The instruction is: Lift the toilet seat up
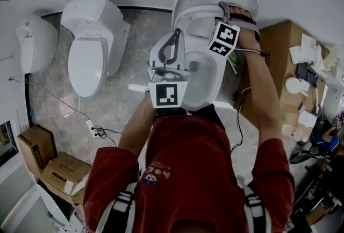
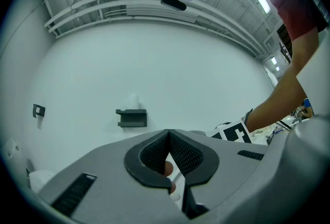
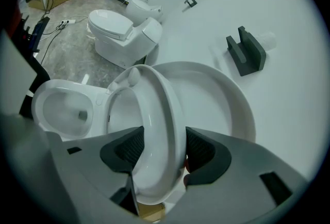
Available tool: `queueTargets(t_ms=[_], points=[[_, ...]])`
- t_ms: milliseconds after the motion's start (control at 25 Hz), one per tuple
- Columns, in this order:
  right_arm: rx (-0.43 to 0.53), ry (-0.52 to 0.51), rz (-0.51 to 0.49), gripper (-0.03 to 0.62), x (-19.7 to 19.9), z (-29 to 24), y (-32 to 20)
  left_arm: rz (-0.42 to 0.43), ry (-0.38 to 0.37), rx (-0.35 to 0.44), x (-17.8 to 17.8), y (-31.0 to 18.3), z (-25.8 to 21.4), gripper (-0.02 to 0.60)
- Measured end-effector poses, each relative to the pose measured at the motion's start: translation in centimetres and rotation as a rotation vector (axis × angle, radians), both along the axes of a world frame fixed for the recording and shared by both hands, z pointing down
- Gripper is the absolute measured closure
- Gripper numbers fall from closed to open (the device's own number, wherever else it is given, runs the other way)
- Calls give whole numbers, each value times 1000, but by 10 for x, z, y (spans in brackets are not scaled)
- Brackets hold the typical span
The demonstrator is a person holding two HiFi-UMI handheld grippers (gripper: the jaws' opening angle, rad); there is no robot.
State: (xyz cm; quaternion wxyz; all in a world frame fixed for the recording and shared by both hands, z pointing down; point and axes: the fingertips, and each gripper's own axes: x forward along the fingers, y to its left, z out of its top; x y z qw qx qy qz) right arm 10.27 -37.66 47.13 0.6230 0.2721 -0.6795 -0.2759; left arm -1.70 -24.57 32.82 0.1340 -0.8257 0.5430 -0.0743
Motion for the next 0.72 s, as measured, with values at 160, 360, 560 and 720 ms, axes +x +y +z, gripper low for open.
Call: queueTargets(t_ms=[160,360,560,720], points=[[-6,-1,4,372,2,1,-6,-3,-3,3,1,0,1,574],[-12,-4,16,368,2,2,-15,-11,-3,-8,-1,-2,4,574],[-13,-9,17,367,3,1,-18,-17,1,-18,-2,-1,8,574],[-9,-21,16,364,2,2,-20,-17,-8,-23,-1,0,10,574]])
